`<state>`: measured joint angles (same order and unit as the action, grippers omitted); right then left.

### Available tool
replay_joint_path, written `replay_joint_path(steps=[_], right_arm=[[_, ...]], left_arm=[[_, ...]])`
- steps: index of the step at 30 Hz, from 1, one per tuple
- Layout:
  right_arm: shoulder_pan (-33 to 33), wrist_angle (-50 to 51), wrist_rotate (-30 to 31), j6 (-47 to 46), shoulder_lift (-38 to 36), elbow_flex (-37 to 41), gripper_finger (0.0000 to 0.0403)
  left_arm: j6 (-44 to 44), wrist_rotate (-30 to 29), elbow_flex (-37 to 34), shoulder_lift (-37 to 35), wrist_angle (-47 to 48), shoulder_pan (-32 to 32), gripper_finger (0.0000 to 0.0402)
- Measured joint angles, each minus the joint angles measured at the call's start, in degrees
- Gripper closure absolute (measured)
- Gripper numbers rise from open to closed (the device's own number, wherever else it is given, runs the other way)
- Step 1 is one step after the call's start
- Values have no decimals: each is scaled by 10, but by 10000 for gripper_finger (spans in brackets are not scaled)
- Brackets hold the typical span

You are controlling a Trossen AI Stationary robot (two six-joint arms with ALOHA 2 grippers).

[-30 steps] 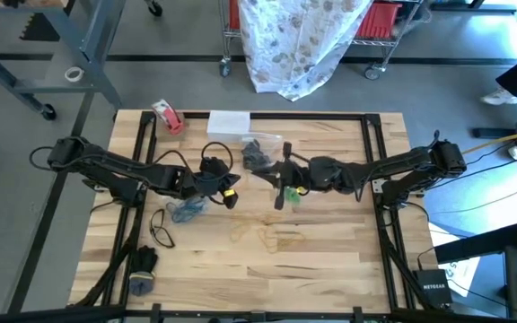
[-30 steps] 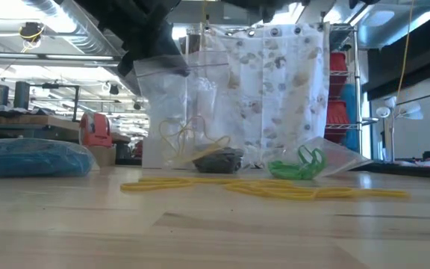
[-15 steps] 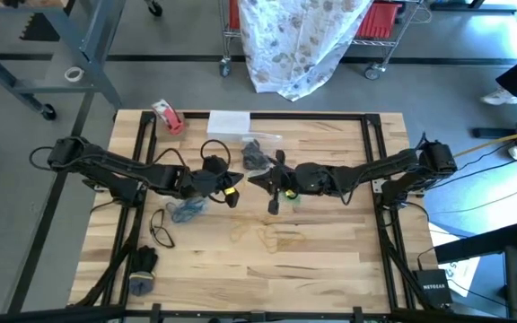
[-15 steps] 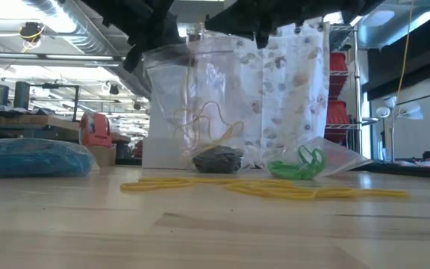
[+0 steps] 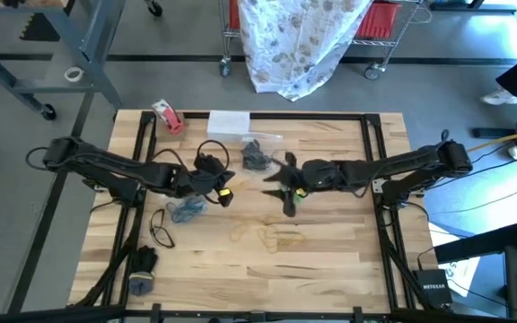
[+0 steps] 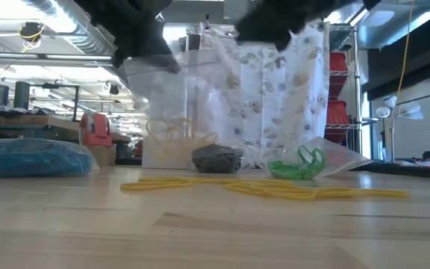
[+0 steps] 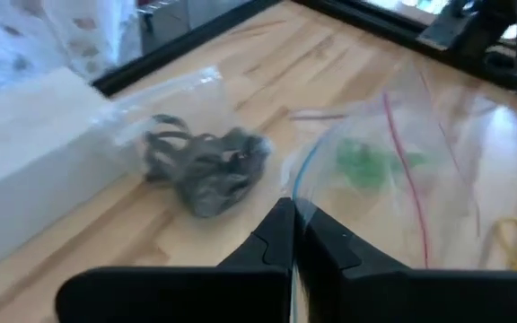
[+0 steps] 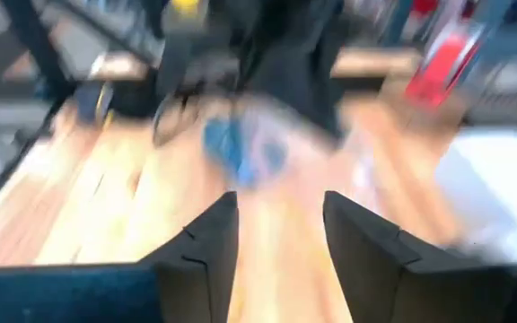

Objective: Sort rubber bands
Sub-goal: Put the yellow rubber band into the transparent zip bag

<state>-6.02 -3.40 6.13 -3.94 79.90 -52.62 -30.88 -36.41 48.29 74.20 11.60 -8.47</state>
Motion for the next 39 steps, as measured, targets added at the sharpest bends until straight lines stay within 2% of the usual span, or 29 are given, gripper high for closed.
replay_joint_path(steps=[2, 6, 15, 20, 24, 28, 34, 39], right_arm=[[0, 51, -23, -16, 8, 3, 243], [0, 89, -47, -33, 53, 28, 243], [-5, 41, -103, -22, 179, 53, 242], [-26, -33, -101, 28, 253, 48, 242], [-31, -35, -84, 27, 280, 34, 245], [-30, -29, -87, 27, 283, 33, 279], [-30, 8, -87, 27, 282, 32, 385], [-41, 35, -93, 27, 271, 33, 390]], left_arm=[[3, -11, 0, -6, 18, 0, 401], [5, -13, 0, -7, 31, 0, 401], [3, -13, 0, -7, 33, -1, 401], [9, -13, 0, -7, 26, -1, 401], [9, -12, -1, -7, 30, -2, 401], [9, -11, -1, -7, 28, -2, 401], [8, -11, -1, -7, 28, -3, 401], [7, -11, -1, -7, 28, -3, 401]])
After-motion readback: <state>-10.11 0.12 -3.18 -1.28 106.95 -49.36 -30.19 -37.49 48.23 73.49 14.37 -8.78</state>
